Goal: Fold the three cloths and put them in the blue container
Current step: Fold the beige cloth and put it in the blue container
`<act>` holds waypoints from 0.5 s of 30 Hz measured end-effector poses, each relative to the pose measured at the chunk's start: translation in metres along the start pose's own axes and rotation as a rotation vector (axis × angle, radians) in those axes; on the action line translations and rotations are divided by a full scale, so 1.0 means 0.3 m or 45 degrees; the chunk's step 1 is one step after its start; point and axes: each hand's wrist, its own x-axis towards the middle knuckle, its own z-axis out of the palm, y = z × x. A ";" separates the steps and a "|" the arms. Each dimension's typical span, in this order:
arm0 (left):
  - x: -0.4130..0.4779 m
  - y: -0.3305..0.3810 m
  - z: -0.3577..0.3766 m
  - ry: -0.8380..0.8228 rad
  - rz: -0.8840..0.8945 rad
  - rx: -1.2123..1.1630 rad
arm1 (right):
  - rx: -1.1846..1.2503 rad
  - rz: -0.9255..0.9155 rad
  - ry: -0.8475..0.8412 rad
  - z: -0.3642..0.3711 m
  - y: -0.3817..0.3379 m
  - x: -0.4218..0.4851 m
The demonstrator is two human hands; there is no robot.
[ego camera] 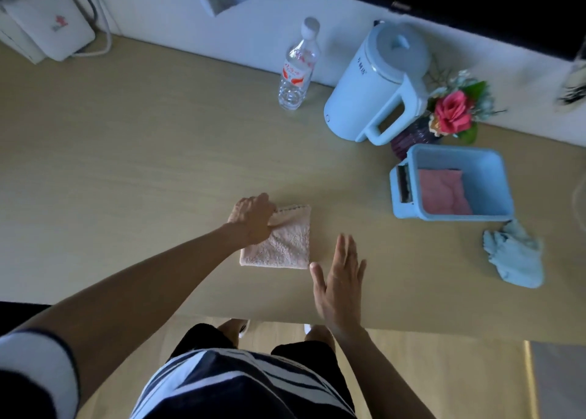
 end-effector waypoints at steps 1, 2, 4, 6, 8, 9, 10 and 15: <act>0.002 0.009 -0.014 -0.035 -0.013 -0.089 | 0.071 0.019 0.007 -0.020 0.003 0.002; 0.000 0.018 -0.031 -0.067 -0.023 -0.174 | 0.158 0.024 0.009 -0.033 0.004 0.003; -0.008 0.052 -0.085 -0.114 -0.042 -0.385 | 0.336 0.027 0.024 -0.075 0.003 0.015; -0.019 0.109 -0.159 -0.075 -0.064 -0.649 | 0.501 0.067 0.036 -0.142 0.001 0.039; -0.044 0.163 -0.221 0.043 -0.044 -0.960 | 0.612 0.077 0.051 -0.187 -0.005 0.060; -0.049 0.208 -0.258 0.116 -0.016 -1.113 | 0.685 0.084 0.077 -0.224 -0.003 0.074; -0.056 0.256 -0.288 0.174 -0.013 -1.267 | 0.805 0.121 0.086 -0.258 -0.004 0.090; -0.042 0.488 -0.393 0.351 0.126 -1.685 | 1.639 0.379 0.074 -0.478 0.054 0.234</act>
